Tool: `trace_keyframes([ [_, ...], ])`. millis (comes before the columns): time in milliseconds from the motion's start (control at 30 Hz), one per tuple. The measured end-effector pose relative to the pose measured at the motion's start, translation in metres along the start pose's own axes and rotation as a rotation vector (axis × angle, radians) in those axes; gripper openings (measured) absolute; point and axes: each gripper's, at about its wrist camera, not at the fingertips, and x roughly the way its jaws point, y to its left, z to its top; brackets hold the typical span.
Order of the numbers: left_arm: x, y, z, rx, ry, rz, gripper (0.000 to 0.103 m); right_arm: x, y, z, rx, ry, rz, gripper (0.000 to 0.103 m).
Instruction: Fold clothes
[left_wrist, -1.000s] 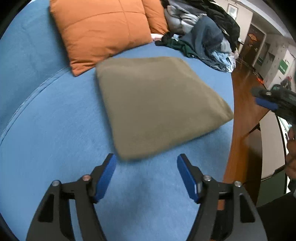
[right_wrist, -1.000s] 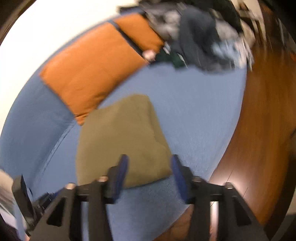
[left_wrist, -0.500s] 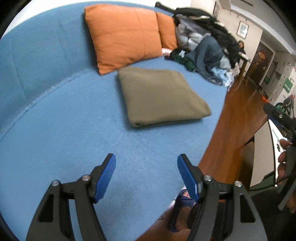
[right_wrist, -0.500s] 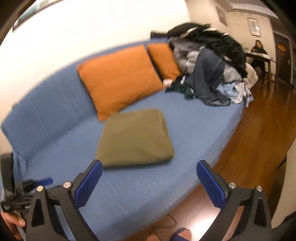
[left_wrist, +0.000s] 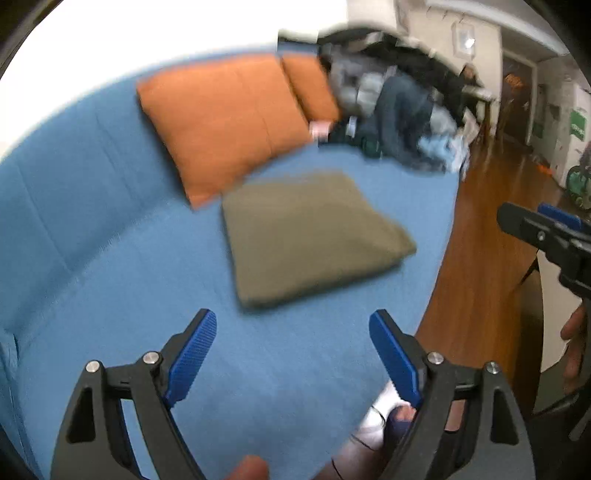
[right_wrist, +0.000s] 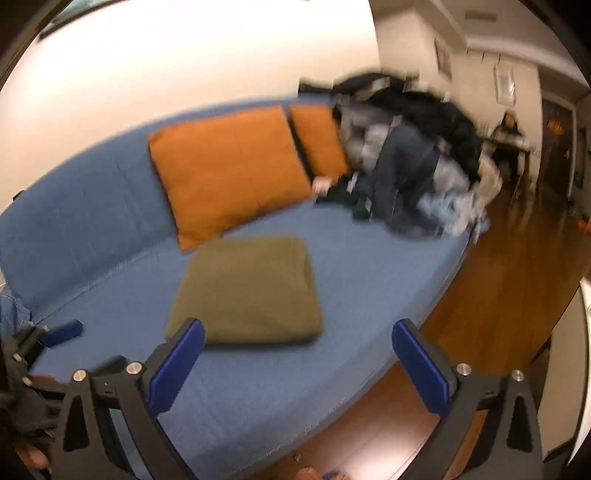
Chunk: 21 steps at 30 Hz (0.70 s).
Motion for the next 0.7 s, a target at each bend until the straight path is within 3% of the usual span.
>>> trace_keyframes([
  [133,0.02,0.012,0.011,-0.058,-0.008,0.018,0.085,0.038,-0.016,-0.007,0.072,0.088,-0.024,0.103],
  [333,0.048,0.024,0.013,-0.095,0.044,0.042,0.085,0.061,-0.019,-0.017,0.095,0.134,-0.03,0.103],
  [700,0.05,0.031,0.003,-0.166,0.075,0.015,0.085,0.066,0.02,-0.023,0.053,0.144,0.011,0.103],
])
